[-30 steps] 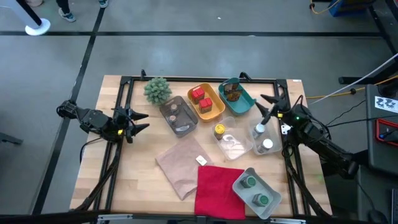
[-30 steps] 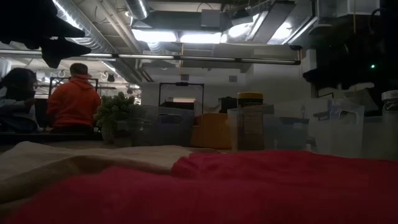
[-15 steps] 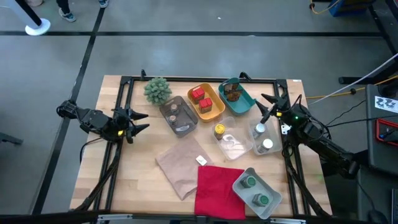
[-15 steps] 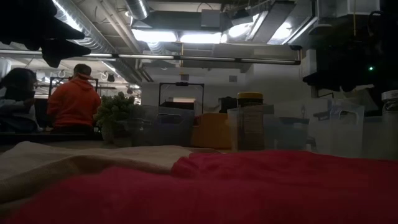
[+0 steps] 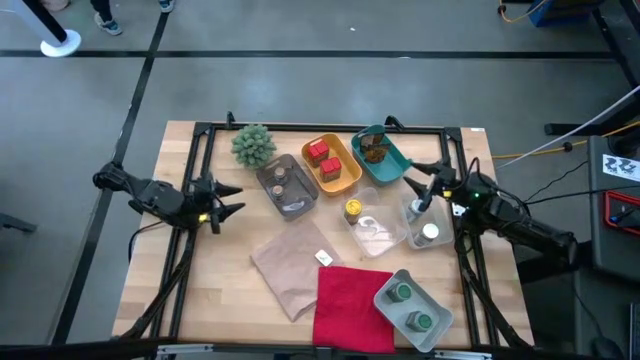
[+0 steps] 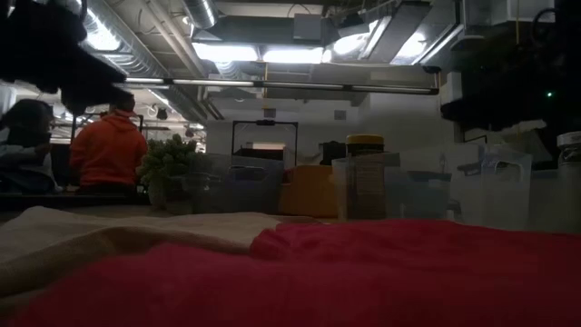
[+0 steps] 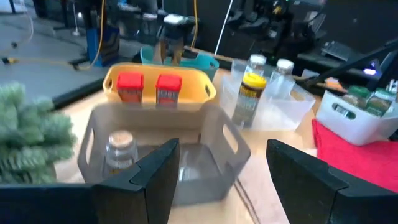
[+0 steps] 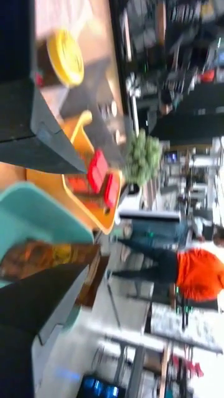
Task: Sort spices by type
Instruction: Return to Home Position
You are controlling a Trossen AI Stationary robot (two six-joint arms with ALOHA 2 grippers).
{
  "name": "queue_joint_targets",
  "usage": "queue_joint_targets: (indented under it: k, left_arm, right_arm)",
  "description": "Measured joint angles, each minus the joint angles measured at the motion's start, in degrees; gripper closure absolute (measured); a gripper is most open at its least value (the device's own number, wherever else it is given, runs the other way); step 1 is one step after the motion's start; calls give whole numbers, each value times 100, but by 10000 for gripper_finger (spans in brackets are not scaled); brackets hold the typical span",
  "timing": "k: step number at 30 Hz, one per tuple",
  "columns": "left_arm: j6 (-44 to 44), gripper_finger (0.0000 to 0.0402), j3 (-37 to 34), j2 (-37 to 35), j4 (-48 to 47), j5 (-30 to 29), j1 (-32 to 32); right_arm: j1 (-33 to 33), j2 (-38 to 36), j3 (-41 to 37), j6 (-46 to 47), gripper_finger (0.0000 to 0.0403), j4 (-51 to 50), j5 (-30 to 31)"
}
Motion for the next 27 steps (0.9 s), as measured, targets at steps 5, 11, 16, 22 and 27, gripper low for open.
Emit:
queue_joint_targets:
  k: [5,11,16,22,27]
  left_arm:
    - [-392,176,-305,2,44,-5,2]
    - [-172,176,-442,3,363,-77,0]
    - [100,176,-527,4,826,-234,2]
    - [459,176,-663,4,1472,-245,1]
    - [838,176,-886,4,2275,-4,0]
  right_arm:
    - [522,0,-2,0,160,0,-1]
    - [982,0,-2,0,160,2,-1]
    - [1324,0,-2,0,160,2,-3]
    - [1646,-2,-4,0,160,3,-3]
    - [1770,-2,-4,1,160,4,-2]
